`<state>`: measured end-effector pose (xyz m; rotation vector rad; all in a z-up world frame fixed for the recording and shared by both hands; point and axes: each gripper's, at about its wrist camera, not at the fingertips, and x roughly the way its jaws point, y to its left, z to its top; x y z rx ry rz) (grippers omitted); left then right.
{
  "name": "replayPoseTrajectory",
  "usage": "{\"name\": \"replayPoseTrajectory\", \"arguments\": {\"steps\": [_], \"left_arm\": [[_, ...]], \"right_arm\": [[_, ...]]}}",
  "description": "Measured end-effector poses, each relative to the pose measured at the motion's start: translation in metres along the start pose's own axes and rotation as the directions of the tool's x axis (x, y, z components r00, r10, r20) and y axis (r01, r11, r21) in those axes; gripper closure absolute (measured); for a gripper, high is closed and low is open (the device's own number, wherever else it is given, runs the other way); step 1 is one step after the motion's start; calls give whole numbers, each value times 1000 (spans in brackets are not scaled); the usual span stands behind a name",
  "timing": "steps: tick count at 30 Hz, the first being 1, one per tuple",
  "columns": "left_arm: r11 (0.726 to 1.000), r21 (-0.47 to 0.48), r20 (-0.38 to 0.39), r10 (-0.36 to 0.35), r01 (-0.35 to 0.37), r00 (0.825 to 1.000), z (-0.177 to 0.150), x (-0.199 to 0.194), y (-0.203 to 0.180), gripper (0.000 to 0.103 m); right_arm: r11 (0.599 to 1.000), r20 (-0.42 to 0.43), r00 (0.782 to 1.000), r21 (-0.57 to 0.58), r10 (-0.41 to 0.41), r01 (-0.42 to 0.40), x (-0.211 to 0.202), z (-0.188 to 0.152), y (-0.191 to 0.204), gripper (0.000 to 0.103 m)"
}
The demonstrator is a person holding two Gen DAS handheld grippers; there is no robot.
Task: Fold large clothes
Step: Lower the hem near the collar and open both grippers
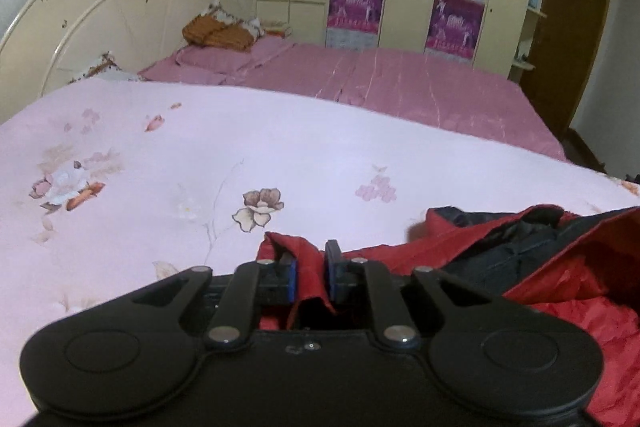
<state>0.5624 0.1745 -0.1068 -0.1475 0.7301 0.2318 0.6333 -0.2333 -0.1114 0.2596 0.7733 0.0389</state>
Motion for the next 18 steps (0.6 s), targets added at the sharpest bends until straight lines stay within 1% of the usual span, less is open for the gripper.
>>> {"name": "replayPoseTrajectory", "arguments": {"steps": [2, 4, 5, 6, 7, 8, 9, 10, 11, 12, 13, 14, 15, 16, 18], "left_arm": [[1000, -11, -12, -8, 8, 1000, 2, 5, 2, 86], [999, -27, -20, -21, 21, 1000, 4, 6, 5, 84], [999, -42, -23, -29, 28, 999, 6, 7, 5, 83], [997, -61, -20, -42, 41, 999, 7, 5, 8, 82], [995, -81, -11, -62, 61, 998, 8, 3, 10, 79], [992, -100, -2, -82, 81, 997, 9, 1, 13, 73], [989, -115, 10, -95, 96, 995, 10, -2, 15, 68], [989, -116, 25, -93, 95, 995, 11, -5, 14, 49], [991, -108, 48, -74, 79, 996, 10, -10, 14, 24], [994, -96, 83, -43, 51, 996, 9, -17, 13, 13], [995, -84, 125, -36, 47, 991, 7, -25, 12, 5], [996, -66, 168, -43, 55, 985, 5, -33, 12, 6], [997, -44, 186, -47, 56, 981, 3, -40, 11, 6], [998, -25, 184, -50, 55, 982, 0, -44, 9, 8], [997, 35, 166, -78, 73, 983, -7, -49, 1, 13]], "right_arm": [[1000, -4, 1000, 12, 1, -1, 5, 1, -1, 92], [1000, -1, 1000, 30, 4, -4, 8, 3, -2, 77], [999, 8, 1000, 42, 2, -3, 9, 4, -3, 74], [998, 15, 1000, 55, 6, -7, 8, 5, -5, 62], [997, 25, 1000, 72, 17, -19, 8, 7, -6, 38], [996, 38, 999, 84, 27, -30, 6, 7, -7, 24], [996, 65, 998, 87, 17, -23, 2, 8, -6, 8], [998, 95, 995, 69, 7, -13, -2, 9, -2, 8], [999, 105, 994, 48, 2, -7, -4, 10, 1, 8], [1000, 115, 993, 27, -2, -1, -8, 11, 4, 8], [1000, 129, 992, 15, -8, 6, -11, 12, 7, 8], [1000, 149, 989, -1, -11, 11, -17, 12, 10, 9], [1000, 163, 987, -19, -8, 11, -22, 13, 13, 9], [999, 173, 985, -43, -3, 11, -26, 12, 18, 9], [993, 175, 985, -113, 11, 9, -31, 8, 31, 9]]}}
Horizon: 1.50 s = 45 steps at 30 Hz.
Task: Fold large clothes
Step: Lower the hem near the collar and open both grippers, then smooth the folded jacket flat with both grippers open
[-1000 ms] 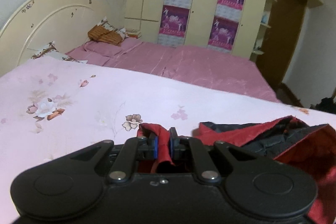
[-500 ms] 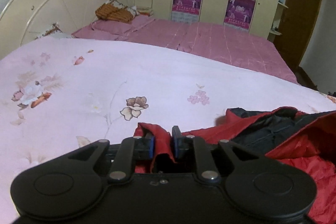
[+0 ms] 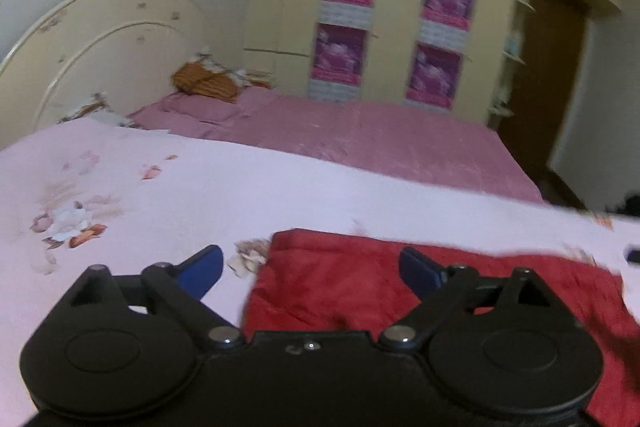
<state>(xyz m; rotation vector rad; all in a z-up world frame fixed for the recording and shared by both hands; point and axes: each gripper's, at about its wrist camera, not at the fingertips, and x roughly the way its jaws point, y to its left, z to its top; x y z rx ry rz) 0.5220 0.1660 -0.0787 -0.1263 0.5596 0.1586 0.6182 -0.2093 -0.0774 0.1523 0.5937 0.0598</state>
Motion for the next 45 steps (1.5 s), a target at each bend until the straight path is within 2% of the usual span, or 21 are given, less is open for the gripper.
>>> {"name": "replayPoseTrajectory", "arguments": {"steps": [3, 6, 8, 11, 16, 20, 24, 26, 29, 34, 40, 45], "left_arm": [[993, 117, -37, -3, 8, 999, -12, 3, -22, 22], [990, 144, -83, 14, -2, 996, -26, 18, -34, 26], [987, 154, -94, 55, -40, 994, -33, 27, -34, 28], [990, 122, -122, 80, -65, 989, -48, 36, -24, 22], [989, 117, -126, 101, -86, 987, -50, 44, -24, 18], [992, 94, -161, 101, -87, 982, -46, 53, -23, 14], [991, 92, -189, 112, -96, 976, -41, 59, -19, 13], [991, 85, -205, 116, -100, 972, -36, 57, -18, 15], [993, 61, -207, 108, -97, 972, -29, 46, -19, 18], [997, 67, -174, 38, -26, 984, -21, 18, -34, 17], [994, 94, -170, -39, 56, 985, -34, -8, -59, 16], [991, 122, -180, -25, 47, 983, -58, -14, -61, 16]], "right_arm": [[994, -47, 998, -105, 37, -42, 4, -12, 26, 28], [985, -94, 995, -163, 41, -56, 17, -28, 45, 29], [977, -115, 993, -207, 21, -45, 26, -38, 54, 29], [968, -127, 992, -250, -7, -25, 42, -50, 60, 29], [958, -129, 990, -285, -61, 21, 70, -59, 56, 29], [960, -141, 985, -273, -99, 58, 89, -62, 42, 29], [971, -169, 982, -235, -86, 45, 93, -57, 32, 28], [977, -187, 979, -210, -78, 38, 86, -49, 30, 28], [984, -160, 986, -180, -38, 9, 55, -41, 32, 28], [980, -96, 995, -195, 22, -41, 4, -37, 51, 28], [974, -79, 995, -217, 53, -69, -27, -56, 73, 28], [972, -100, 993, -220, 58, -79, -37, -81, 79, 28]]}}
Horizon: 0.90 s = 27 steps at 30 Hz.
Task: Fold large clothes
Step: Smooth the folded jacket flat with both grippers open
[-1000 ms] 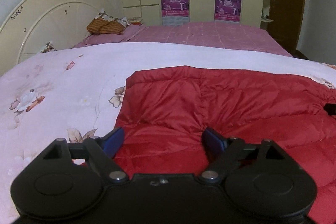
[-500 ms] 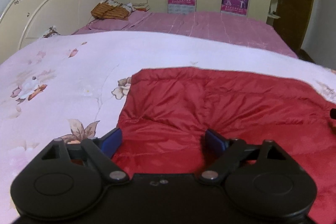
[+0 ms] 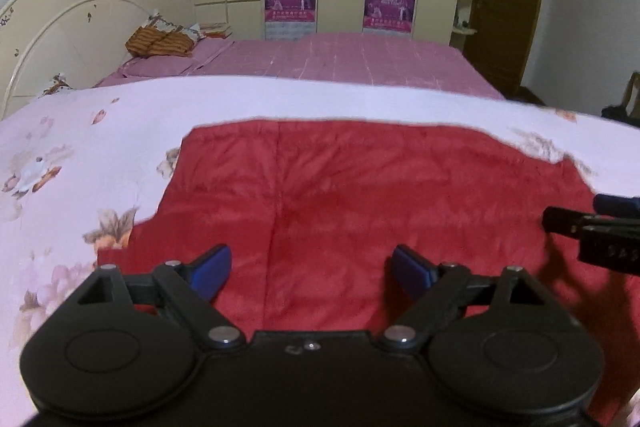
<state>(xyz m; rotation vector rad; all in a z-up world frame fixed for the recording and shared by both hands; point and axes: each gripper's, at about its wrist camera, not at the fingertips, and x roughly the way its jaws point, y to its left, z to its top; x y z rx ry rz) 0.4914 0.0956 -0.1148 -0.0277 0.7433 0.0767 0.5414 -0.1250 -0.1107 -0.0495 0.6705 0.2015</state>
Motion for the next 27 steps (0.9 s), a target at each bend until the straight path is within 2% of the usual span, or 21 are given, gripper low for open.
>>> {"name": "replayPoseTrajectory", "arguments": {"steps": [4, 7, 12, 18, 25, 27], "left_arm": [[998, 51, -9, 40, -39, 999, -14, 10, -1, 13], [997, 55, -16, 52, -51, 999, -20, 17, 0, 13], [997, 54, -20, 57, -56, 998, -24, 25, 3, 12], [997, 52, -27, 66, -64, 997, -24, 25, 5, 12], [993, 67, -70, 98, -94, 993, -14, 23, 2, 8], [992, 74, -74, 109, -103, 991, -12, 16, 2, 9]], "right_arm": [[998, -33, 998, -42, -54, 53, 7, -17, 0, 28], [992, -48, 993, -75, -108, 104, 19, -30, -10, 28], [991, -58, 990, -27, -132, 130, 27, -38, -33, 28], [989, -25, 989, -17, -148, 147, 19, -53, -30, 28], [992, -109, 987, 0, -122, 123, 21, -30, -39, 28], [991, -89, 987, 6, -132, 133, 6, -27, -39, 28]]}}
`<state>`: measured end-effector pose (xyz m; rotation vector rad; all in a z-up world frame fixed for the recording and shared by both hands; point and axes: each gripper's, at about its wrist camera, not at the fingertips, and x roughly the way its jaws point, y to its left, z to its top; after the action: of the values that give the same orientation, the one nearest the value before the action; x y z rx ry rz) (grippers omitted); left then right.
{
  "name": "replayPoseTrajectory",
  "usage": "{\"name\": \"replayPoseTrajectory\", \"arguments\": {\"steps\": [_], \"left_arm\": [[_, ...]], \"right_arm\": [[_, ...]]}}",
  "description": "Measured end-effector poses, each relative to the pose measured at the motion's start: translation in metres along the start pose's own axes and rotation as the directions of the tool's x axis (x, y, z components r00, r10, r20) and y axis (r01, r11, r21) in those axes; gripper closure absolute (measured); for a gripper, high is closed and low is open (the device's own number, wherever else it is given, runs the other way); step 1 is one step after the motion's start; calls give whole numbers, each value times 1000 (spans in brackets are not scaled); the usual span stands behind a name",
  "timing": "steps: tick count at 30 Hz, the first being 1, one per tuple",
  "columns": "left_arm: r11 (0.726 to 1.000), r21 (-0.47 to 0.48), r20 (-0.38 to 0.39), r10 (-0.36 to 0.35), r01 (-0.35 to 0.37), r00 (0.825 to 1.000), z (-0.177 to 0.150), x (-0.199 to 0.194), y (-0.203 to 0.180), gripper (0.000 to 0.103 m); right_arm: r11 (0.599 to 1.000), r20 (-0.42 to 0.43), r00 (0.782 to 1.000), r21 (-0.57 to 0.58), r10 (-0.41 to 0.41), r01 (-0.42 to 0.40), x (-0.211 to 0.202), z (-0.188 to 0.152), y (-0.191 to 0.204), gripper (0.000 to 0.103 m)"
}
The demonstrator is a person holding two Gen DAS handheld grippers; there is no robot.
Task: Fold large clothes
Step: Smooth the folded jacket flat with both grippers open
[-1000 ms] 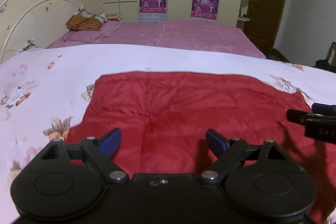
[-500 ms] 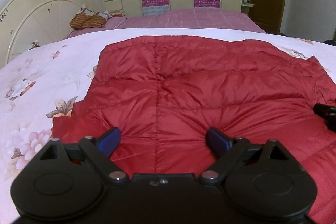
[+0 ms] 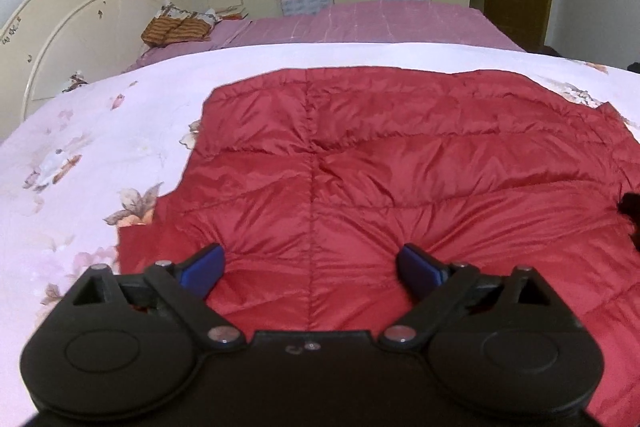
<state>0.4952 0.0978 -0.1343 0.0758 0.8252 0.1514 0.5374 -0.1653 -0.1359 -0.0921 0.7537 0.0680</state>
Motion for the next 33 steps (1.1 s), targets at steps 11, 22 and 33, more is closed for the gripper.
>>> {"name": "replayPoseTrajectory", "arguments": {"steps": [11, 22, 33], "left_arm": [[997, -26, 59, -77, 78, 995, -25, -74, 13, 10], [997, -73, -15, -37, 36, 999, -62, -44, 36, 6], [951, -289, -100, -146, 112, 984, -76, -81, 82, 4]], "right_arm": [[996, 56, 994, -27, 92, -91, -76, -31, 27, 28], [997, 1, 1000, -82, -4, 4, -50, -65, 34, 27], [998, -40, 999, 68, 7, -4, -104, -66, -3, 27]]}}
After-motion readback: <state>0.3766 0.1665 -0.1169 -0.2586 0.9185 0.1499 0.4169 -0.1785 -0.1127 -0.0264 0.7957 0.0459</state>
